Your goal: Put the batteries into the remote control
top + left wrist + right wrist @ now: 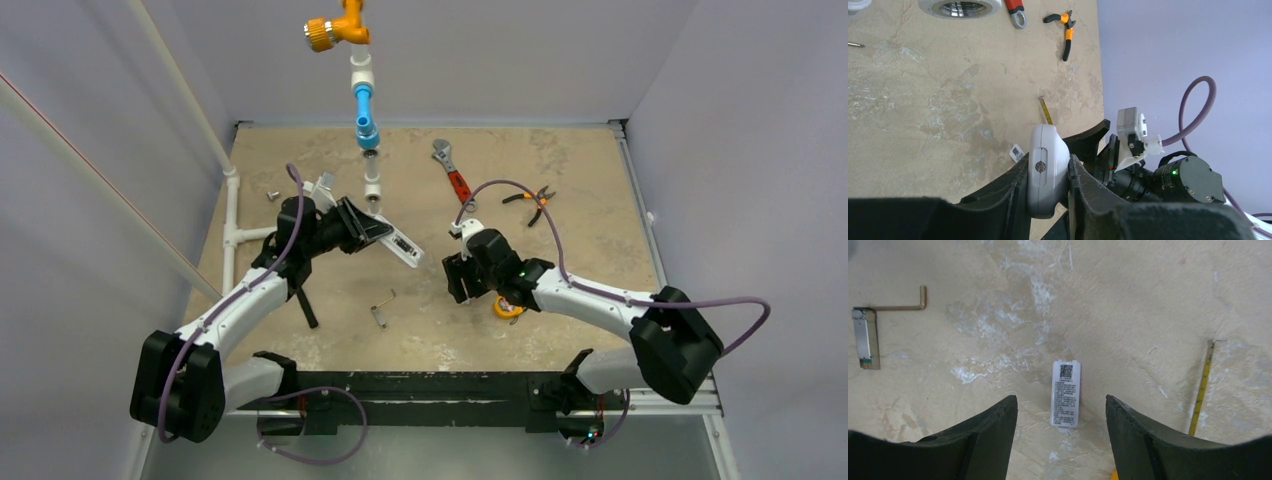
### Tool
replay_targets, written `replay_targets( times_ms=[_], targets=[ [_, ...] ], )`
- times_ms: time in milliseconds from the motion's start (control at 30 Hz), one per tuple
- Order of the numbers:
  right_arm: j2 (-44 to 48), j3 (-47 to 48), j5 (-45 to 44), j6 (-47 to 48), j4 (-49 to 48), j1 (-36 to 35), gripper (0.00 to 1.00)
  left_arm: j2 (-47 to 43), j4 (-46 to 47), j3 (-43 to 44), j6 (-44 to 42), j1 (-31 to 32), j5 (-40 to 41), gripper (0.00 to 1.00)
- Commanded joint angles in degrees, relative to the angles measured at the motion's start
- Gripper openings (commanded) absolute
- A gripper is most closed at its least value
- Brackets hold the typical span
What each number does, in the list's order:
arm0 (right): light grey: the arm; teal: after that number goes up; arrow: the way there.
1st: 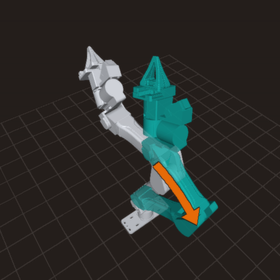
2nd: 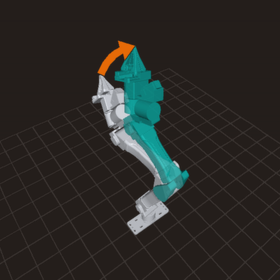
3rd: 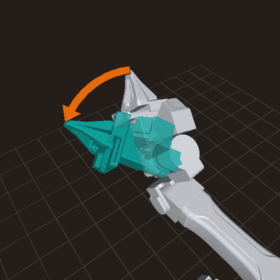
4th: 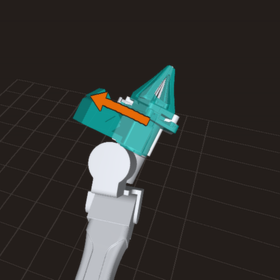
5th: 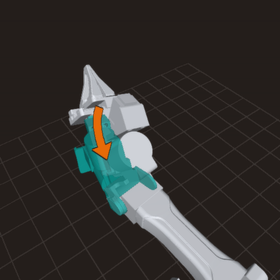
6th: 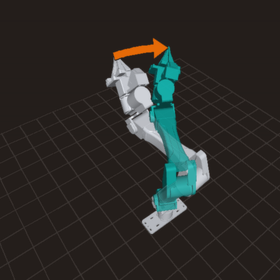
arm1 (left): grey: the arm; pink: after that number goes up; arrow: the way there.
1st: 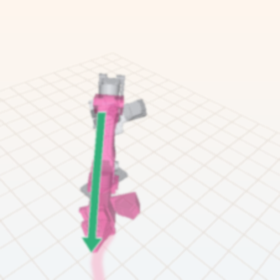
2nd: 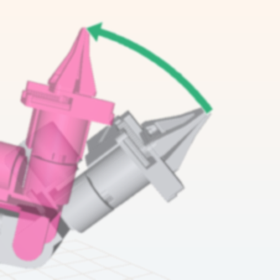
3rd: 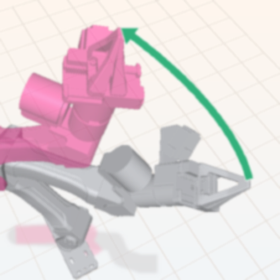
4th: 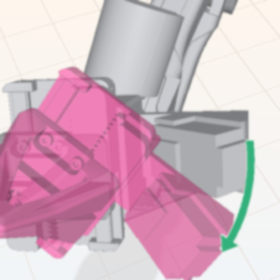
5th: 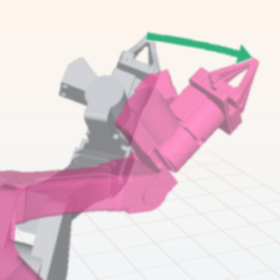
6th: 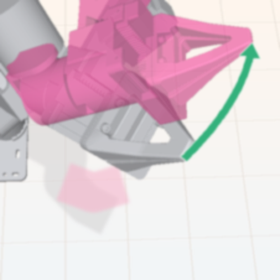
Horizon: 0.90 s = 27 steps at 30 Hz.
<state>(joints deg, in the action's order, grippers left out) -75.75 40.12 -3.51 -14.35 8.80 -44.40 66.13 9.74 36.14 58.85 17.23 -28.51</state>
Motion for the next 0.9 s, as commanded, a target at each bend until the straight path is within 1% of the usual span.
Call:
replay_targets(
  times_ms=[0,267,533,767,867],
  targets=[
    [-1.6,0.6,-1.1,-0.7,1.0,-1.6,0.61,-0.9,1.7,1.0,-1.0,-0.5,-0.2,0.0],
    [-4.0,0.3,-2.3,-1.2,1.8,-2.3,0.56,0.1,2.5,0.9,-0.5,-0.4,-0.6,0.0],
    [-6.9,1.3,-2.3,-1.6,2.9,-2.4,0.46,0.5,2.8,0.9,-0.3,-0.4,-1.0,0.0],
    [-8.2,1.8,-1.7,-1.3,3.4,-2.5,0.44,0.6,3.2,0.9,-0.1,-0.4,-1.2,0.0],
    [-8.9,2.3,-1.8,-1.0,3.9,-2.6,0.39,0.7,3.2,1.0,-0.1,-0.5,-1.4,0.0]
  ],
)
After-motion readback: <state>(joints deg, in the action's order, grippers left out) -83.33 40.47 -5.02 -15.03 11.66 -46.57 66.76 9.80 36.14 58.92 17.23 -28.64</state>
